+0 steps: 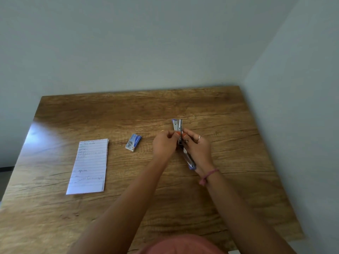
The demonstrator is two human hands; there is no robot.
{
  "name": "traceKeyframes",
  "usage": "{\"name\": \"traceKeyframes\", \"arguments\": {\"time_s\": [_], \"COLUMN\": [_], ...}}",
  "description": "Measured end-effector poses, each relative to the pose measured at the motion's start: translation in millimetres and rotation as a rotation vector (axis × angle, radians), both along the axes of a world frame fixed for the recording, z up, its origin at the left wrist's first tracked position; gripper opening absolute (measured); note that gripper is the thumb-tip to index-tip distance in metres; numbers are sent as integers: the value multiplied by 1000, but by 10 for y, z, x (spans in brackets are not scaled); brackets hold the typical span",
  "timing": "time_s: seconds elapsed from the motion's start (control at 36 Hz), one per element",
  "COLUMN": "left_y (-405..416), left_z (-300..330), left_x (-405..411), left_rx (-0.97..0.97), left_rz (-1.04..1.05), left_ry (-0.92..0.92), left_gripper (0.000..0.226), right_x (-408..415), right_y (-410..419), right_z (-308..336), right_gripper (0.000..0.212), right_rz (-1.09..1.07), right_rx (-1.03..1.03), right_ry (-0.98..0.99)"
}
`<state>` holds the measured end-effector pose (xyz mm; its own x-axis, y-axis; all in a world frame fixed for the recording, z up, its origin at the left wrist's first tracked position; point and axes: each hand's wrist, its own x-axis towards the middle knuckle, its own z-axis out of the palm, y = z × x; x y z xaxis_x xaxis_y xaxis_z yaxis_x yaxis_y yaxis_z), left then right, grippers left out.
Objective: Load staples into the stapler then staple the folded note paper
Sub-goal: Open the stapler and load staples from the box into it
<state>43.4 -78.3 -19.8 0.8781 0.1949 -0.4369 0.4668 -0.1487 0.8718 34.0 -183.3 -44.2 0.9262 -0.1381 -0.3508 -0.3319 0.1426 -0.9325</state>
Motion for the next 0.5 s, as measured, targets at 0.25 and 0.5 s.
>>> {"name": "traceKeyframes", "arguments": {"time_s": [0.25,0.5], "left_y": [6,36], "left_z": [110,309], "left_x": [-139,-319], "left_rx": [-445,-935], "left_rz": [23,26], "left_ry": [-30,-47], "left_gripper": [17,37], "right_x": [-82,-144], "right_y": [-83,-312], "right_z": [327,725], "right_gripper": [26,26], "right_rz": [0,140], "right_rx": [93,-205], "right_ry": [-126,-351]}}
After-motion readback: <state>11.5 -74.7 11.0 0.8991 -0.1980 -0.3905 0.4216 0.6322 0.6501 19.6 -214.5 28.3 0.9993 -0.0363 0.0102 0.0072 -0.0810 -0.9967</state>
